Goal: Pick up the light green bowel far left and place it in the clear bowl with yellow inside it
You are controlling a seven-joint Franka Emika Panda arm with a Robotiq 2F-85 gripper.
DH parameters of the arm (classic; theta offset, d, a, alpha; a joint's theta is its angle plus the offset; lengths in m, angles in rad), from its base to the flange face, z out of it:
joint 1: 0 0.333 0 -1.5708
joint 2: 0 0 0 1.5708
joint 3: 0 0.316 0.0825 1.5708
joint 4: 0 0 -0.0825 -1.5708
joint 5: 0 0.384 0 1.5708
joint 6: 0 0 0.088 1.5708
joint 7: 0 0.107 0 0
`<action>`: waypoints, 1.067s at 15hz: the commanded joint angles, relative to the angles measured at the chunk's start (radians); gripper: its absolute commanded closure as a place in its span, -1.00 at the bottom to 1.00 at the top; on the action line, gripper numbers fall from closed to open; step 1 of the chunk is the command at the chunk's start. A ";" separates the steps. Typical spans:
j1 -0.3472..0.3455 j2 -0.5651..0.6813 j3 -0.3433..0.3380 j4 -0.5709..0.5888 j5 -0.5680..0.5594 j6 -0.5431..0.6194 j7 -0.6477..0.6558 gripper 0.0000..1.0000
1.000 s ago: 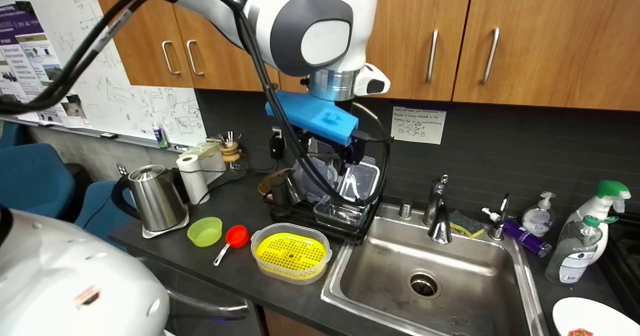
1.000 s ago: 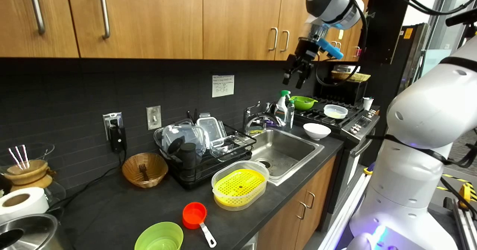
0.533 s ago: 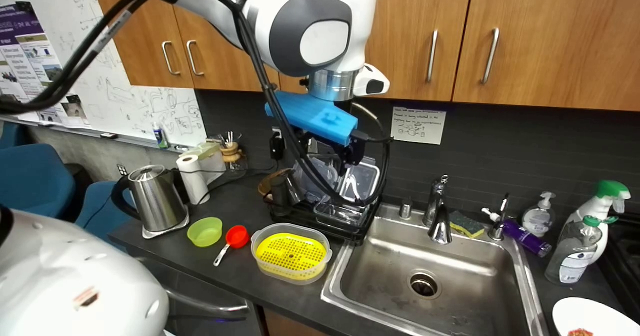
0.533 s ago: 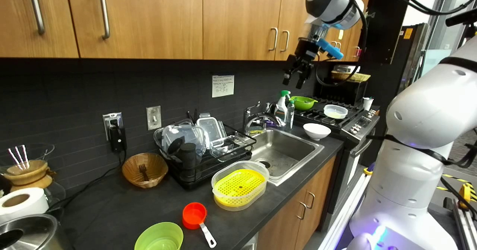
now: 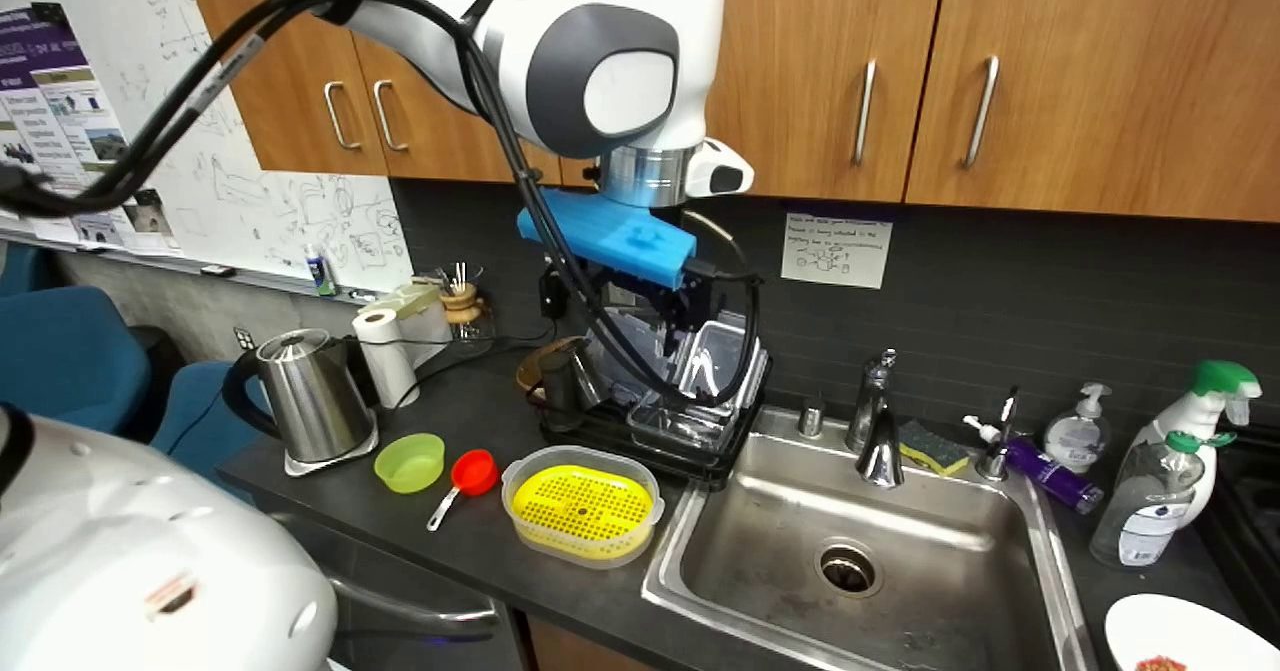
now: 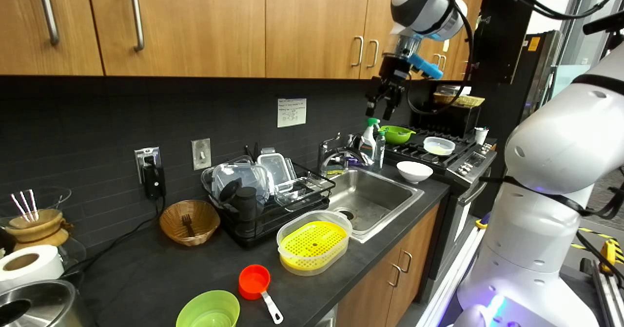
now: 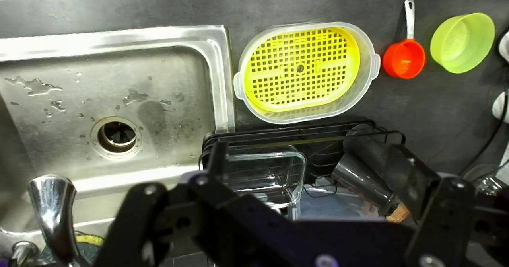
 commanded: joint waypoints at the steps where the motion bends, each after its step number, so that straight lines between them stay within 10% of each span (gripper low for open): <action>1: -0.019 0.018 0.045 -0.007 -0.020 0.012 0.016 -1.00; 16: 0.002 0.124 0.228 -0.044 -0.191 0.126 0.177 -1.00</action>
